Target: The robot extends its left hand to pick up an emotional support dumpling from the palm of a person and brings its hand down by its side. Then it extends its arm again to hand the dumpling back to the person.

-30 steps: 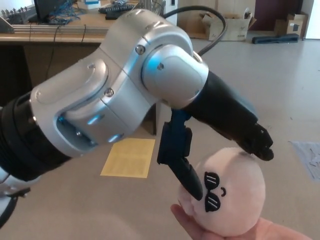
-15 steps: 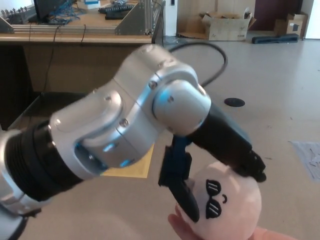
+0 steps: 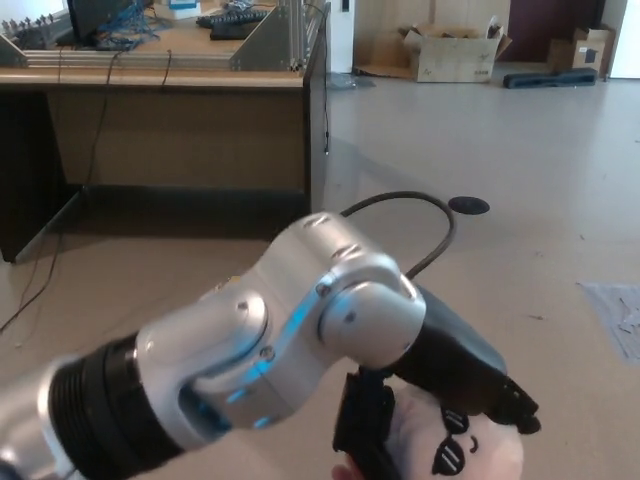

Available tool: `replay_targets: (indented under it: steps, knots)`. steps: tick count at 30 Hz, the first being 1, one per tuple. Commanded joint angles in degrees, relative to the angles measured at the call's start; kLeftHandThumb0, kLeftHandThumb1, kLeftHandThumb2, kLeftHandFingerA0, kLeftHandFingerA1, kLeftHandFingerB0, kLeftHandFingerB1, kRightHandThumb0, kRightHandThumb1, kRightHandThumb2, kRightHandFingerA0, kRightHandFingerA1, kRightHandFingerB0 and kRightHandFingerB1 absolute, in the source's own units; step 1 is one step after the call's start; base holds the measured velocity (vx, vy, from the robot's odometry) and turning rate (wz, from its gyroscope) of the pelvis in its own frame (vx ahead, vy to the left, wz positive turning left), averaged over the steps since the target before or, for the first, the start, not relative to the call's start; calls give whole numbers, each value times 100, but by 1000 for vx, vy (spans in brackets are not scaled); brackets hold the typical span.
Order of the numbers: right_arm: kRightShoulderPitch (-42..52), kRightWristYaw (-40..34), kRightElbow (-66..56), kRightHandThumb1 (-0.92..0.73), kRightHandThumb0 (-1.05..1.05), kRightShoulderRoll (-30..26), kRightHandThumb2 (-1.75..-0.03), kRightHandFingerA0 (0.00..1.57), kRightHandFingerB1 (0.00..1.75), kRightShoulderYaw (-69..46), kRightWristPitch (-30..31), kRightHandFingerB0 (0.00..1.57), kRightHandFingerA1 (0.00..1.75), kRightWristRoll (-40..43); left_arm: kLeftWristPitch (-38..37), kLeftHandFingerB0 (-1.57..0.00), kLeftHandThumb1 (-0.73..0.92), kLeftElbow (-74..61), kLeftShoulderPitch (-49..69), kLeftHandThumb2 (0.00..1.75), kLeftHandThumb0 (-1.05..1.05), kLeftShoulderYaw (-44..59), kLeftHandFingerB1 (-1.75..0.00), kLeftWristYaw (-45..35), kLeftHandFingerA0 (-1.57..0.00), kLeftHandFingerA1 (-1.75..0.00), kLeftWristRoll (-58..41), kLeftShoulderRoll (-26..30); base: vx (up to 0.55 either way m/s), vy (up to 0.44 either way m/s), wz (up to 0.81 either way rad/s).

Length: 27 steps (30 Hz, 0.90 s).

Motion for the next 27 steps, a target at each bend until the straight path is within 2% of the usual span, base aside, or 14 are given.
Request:
replay_targets:
  steps: [1,3,4,5,6,8,9,14,15,18,20,21,26,27]
  knots:
    - [-140,-122,55,-68,-53,-142,-61,65,33,46,-138,41,45,-90,-220,-23,57,-154,484,57,-28,174,-30,428,-61,-108,278,-69,0,0,0]
    - [-137,-20,63,-63,-51,-108,-59,56,33,-9,-176,36,41,30,-308,-46,61,-181,585,58,-25,204,-34,505,-64,-108,376,-80,0,0,0]
    - [-135,87,72,-49,-44,-77,-77,62,44,-65,-221,32,59,130,-413,-62,49,-221,665,87,-36,208,-60,619,-76,-92,500,-73,0,0,0]
    - [-138,109,77,-49,-44,-62,-77,62,44,-87,-238,32,59,163,-447,-62,49,-244,703,87,-36,212,-60,674,-76,-92,553,-71,0,0,0]
    - [-151,70,71,-59,-29,-35,-57,71,33,-111,-221,38,50,176,-538,-67,50,-266,777,89,-40,235,-63,776,-80,-84,610,-58,0,0,0]
    - [-166,15,58,-59,-29,-13,-57,71,33,-125,-183,38,50,172,-662,-67,50,-267,857,89,-40,274,-63,865,-80,-84,652,-49,0,0,0]
    - [-183,3,78,-59,-32,-14,-57,69,33,-126,-188,37,50,162,-691,-73,60,-261,887,58,-36,300,-43,908,-81,-90,661,-43,0,0,0]
    - [-220,-9,93,-59,-33,-13,-58,75,33,-139,-160,35,63,146,-815,-73,60,-233,1026,58,-35,423,-44,1060,-82,-96,723,-55,0,0,0]
    - [-240,-11,80,-59,-37,-2,-59,69,33,-143,-145,38,49,156,-833,-69,69,-213,1059,61,-33,467,-43,1118,-75,-119,732,-42,0,0,0]
    - [-266,7,84,-60,-38,1,-59,70,33,-136,-192,38,49,139,-862,-67,71,-178,1144,62,-33,572,-42,1204,-74,-121,751,-36,0,0,0]
    - [-263,-38,67,-63,-38,-8,-60,79,33,-105,-192,38,52,84,-817,-68,73,-162,1158,62,-34,610,-42,1155,-75,-116,752,-34,0,0,0]
    - [-276,-2,77,-48,-50,-8,-79,65,46,-122,-176,32,62,115,-794,-68,74,-138,1238,62,-33,705,-44,1244,-86,-72,656,-70,0,0,0]
    - [-292,54,92,-48,-50,-13,-79,65,46,-147,-152,32,62,159,-789,-68,74,-102,1397,62,-33,891,-44,1358,-86,-72,546,-156,0,0,0]
    - [-311,38,115,-46,-53,-5,-79,62,47,-155,-132,35,60,163,-615,-77,78,-117,1751,65,-26,1138,-97,1785,-77,-146,441,-374,0,0,0]
